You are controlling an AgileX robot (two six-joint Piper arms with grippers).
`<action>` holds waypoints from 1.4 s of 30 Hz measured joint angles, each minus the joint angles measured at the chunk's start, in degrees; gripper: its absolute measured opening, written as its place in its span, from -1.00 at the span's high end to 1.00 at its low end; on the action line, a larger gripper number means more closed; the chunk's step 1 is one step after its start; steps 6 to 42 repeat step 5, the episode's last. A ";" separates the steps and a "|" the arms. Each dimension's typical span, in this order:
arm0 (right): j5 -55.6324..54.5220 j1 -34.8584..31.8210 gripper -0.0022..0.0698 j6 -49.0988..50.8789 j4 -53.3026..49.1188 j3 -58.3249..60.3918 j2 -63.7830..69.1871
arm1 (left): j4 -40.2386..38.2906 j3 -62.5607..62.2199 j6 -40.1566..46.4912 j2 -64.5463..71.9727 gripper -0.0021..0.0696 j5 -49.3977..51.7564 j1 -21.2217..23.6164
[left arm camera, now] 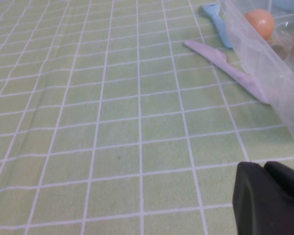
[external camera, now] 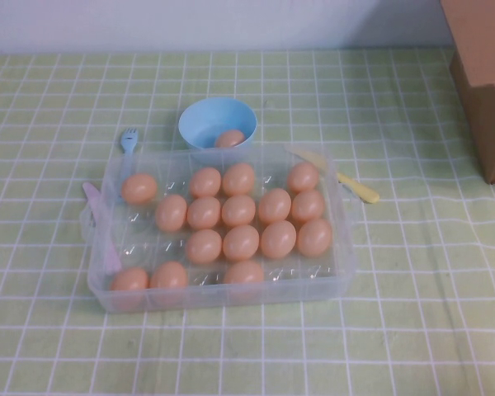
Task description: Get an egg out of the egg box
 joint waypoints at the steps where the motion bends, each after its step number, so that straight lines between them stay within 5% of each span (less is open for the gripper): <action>1: 0.00 0.00 0.99 0.00 0.00 0.00 0.00 | 0.00 0.00 0.00 0.00 0.95 0.00 0.00; 42: 0.00 0.00 0.99 0.00 0.00 0.00 0.00 | 0.00 0.00 -0.02 0.00 0.95 0.00 0.00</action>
